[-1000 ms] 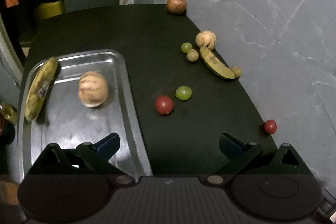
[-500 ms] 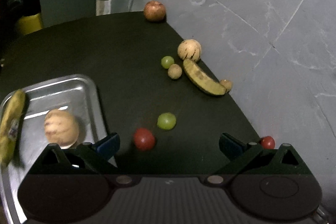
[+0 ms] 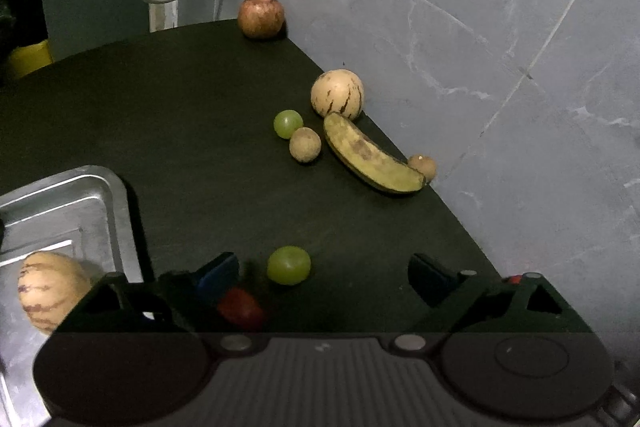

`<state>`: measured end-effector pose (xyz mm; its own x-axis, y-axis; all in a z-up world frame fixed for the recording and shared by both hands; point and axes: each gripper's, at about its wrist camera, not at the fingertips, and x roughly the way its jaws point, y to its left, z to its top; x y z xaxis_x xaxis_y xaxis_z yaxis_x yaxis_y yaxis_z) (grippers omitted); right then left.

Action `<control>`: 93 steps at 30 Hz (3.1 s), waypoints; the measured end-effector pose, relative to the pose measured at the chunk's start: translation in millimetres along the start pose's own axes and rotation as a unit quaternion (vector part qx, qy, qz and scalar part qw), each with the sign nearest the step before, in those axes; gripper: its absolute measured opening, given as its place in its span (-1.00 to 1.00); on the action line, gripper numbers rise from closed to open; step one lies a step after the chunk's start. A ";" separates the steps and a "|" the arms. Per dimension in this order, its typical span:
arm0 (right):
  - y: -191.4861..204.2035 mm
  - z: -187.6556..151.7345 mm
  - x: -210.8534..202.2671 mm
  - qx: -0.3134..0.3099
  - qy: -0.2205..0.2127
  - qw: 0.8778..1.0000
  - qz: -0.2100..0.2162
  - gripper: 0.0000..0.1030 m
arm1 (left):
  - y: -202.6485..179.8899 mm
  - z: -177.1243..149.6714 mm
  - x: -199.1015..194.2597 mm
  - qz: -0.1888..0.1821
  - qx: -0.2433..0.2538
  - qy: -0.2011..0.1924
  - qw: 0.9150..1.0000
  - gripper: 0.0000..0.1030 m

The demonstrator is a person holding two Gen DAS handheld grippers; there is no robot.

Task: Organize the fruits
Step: 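Grasp the red tomato with the right tool while the left tool grasps the green grape, then carry the tomato and grape toward the metal tray with both tools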

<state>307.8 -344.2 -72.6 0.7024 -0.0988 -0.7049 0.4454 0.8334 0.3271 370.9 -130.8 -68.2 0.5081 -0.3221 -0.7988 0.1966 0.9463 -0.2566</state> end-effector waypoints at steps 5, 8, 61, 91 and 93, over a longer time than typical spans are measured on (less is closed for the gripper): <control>2.3 0.7 6.0 0.004 -0.004 1.000 -0.008 0.29 | -1.5 -2.6 4.2 0.005 0.001 0.000 1.000 0.73; 3.7 2.0 8.8 0.010 -0.008 1.000 -0.014 0.26 | -2.5 -3.7 6.4 0.009 0.000 0.001 1.000 0.64; 0.7 7.8 20.2 0.045 -0.030 0.997 -0.048 -0.34 | -6.8 -2.3 30.3 0.041 0.004 -0.010 0.999 0.01; 0.2 7.0 16.8 0.029 -0.015 0.999 -0.018 -0.35 | -15.1 -15.0 24.0 0.037 -0.002 -0.009 0.999 -0.40; 0.0 6.5 15.9 0.027 -0.013 0.999 -0.015 -0.35 | -13.9 -14.9 23.2 0.035 -0.007 -0.007 0.999 -0.45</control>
<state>322.6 -349.3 -79.8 0.7018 -0.1381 -0.6989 0.4955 0.7995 0.3396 367.5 -151.1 -91.3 0.5320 -0.2548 -0.8075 0.1485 0.9669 -0.2073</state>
